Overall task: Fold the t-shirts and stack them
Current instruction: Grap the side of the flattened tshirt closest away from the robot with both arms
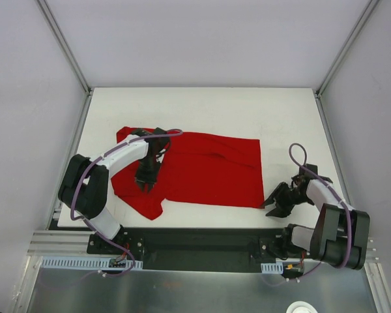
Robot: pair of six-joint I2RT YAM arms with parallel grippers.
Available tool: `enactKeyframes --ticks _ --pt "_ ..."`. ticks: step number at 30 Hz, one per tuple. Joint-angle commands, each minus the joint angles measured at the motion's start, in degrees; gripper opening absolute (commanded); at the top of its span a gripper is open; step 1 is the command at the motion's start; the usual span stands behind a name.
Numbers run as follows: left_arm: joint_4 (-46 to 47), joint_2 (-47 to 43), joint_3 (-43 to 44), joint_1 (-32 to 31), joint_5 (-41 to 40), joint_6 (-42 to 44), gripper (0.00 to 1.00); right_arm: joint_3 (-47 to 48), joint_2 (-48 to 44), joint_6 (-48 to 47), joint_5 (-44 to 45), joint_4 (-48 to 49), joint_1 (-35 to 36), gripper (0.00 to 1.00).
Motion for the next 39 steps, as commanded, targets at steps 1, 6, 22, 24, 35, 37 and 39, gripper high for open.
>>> enactKeyframes --ticks 1,6,22,24,35,37,39 --pt "-1.84 -0.86 2.41 -0.51 -1.43 0.86 0.24 2.91 2.98 -0.09 3.20 -0.51 1.07 0.47" --pt "-2.11 -1.21 2.24 -0.51 -2.39 0.78 0.24 4.76 6.76 -1.94 1.98 0.99 1.24 0.47" --pt "-4.21 -0.77 4.43 -0.51 -4.59 -0.28 0.25 7.14 15.90 -3.61 -1.11 6.61 1.24 0.06" --pt "-4.56 -0.68 5.13 -0.51 -4.94 -0.45 0.24 7.93 16.69 -4.05 -1.10 6.96 1.24 0.05" --pt "-5.62 1.86 4.08 -0.51 -2.75 -0.90 0.39 11.62 12.93 -5.80 -3.82 3.02 1.24 0.01" --pt "-5.88 2.83 3.73 -0.60 -2.13 -0.89 0.46 12.32 11.95 -6.07 -3.91 2.05 1.24 0.01" --pt "-5.97 3.79 3.47 -0.68 -0.29 -0.63 0.51 12.67 10.99 -6.68 -3.74 0.73 1.24 0.01"
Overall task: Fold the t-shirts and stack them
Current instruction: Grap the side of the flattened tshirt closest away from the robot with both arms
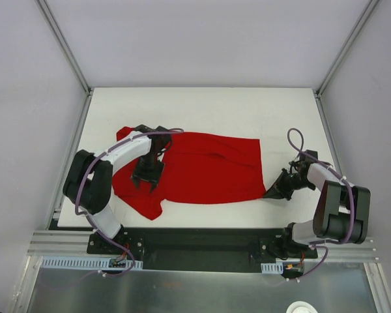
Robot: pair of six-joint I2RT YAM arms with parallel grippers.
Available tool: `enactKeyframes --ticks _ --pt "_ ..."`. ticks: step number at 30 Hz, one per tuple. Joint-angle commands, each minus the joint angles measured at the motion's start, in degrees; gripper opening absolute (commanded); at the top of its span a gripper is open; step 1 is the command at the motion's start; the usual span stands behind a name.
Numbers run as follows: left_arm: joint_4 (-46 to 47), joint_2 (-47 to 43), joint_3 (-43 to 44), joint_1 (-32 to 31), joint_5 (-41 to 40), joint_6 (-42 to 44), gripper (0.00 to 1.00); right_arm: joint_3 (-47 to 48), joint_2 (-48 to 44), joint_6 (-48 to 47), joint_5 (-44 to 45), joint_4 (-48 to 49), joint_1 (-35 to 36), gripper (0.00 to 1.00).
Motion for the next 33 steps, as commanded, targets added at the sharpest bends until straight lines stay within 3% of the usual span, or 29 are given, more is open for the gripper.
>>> enactKeyframes --ticks 1,12,23,28,31,33 --pt "-2.65 1.70 -0.58 -0.69 3.30 0.26 0.51 2.31 -3.00 -2.38 -0.35 -3.51 0.28 0.01" --pt "-0.46 3.72 -4.88 -3.06 6.20 -0.17 0.52 0.73 -4.59 -3.08 -0.96 -3.70 0.28 0.01" --pt "2.09 8.38 -0.07 -4.64 6.30 -0.44 0.51 1.35 -4.50 -2.82 -2.28 -3.61 0.28 0.00" --pt "2.45 11.28 2.06 -4.99 5.77 -0.26 0.45 1.87 -4.33 -3.17 -2.72 -3.96 0.19 0.01" --pt "2.62 12.78 2.49 -4.90 5.41 0.00 0.28 2.05 -4.15 -3.17 -2.64 -4.13 0.19 0.00" --pt "2.27 13.74 2.06 -4.91 5.33 0.18 0.31 2.14 -4.15 -3.17 -2.72 -4.22 0.19 0.01"
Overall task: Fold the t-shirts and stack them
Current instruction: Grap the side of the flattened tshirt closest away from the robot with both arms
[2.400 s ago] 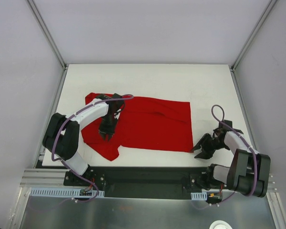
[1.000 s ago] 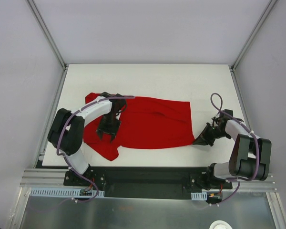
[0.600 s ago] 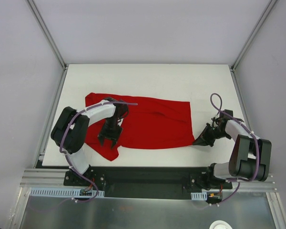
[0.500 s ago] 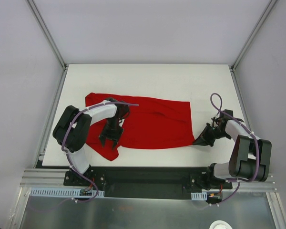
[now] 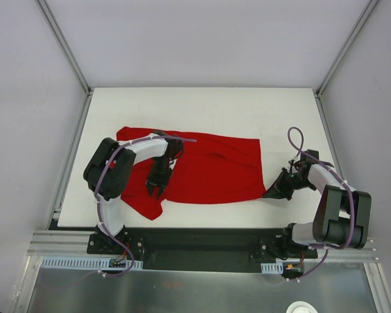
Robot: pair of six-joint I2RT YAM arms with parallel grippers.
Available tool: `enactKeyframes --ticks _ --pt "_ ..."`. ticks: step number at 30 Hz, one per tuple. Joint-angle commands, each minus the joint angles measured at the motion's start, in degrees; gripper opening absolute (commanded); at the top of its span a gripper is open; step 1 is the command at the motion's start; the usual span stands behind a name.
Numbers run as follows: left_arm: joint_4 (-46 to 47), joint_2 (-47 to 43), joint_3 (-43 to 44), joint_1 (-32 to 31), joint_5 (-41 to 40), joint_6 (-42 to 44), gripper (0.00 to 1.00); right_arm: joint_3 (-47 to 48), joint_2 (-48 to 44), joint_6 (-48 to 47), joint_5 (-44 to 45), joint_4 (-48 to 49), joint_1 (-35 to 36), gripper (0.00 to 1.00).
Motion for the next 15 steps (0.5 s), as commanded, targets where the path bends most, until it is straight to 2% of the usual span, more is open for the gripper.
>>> enactKeyframes --ticks 1,3,9,15 --pt "-1.68 1.29 0.59 -0.40 -0.44 0.05 0.32 1.48 -1.24 -1.16 -1.35 -1.69 0.17 0.01" --pt "-1.51 -0.46 -0.37 -0.49 -2.28 -0.57 0.33 1.57 -0.98 -1.25 -1.52 -1.77 0.17 0.01" --pt "-2.39 -5.83 -1.69 -0.49 -5.80 -2.33 0.43 1.31 -0.28 -1.60 -1.87 -1.60 0.17 0.01" --pt "-2.13 -4.87 -4.67 -0.40 -5.02 -3.12 0.44 1.48 0.43 -1.86 -2.22 -1.25 0.17 0.01"
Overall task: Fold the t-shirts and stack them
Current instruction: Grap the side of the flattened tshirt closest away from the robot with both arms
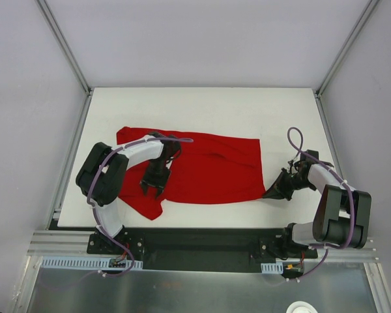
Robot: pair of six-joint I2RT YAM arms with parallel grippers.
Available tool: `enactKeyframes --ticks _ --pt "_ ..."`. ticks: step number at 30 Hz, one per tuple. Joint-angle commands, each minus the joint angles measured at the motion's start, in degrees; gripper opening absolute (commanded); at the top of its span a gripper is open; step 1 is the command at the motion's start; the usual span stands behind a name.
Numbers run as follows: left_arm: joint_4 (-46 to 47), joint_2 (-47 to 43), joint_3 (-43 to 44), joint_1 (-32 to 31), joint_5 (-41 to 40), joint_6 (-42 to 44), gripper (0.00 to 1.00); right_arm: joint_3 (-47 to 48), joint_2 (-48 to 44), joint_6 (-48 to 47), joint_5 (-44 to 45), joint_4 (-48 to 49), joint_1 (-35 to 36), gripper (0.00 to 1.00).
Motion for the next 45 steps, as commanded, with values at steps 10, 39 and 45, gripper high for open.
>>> enactKeyframes --ticks 10,39,45 --pt "0.49 3.11 -4.37 -0.49 -0.22 -0.97 0.32 1.92 -0.06 -1.62 -2.20 -1.23 0.17 0.01" --pt "-16.56 -10.77 -5.24 4.87 -6.64 -12.06 0.00 8.07 -0.06 -3.82 -1.50 -6.59 0.17 0.01" --pt "-19.55 -8.85 -2.88 4.96 -3.83 -11.87 0.00 8.78 0.65 -4.79 -1.68 -7.56 0.09 0.01"
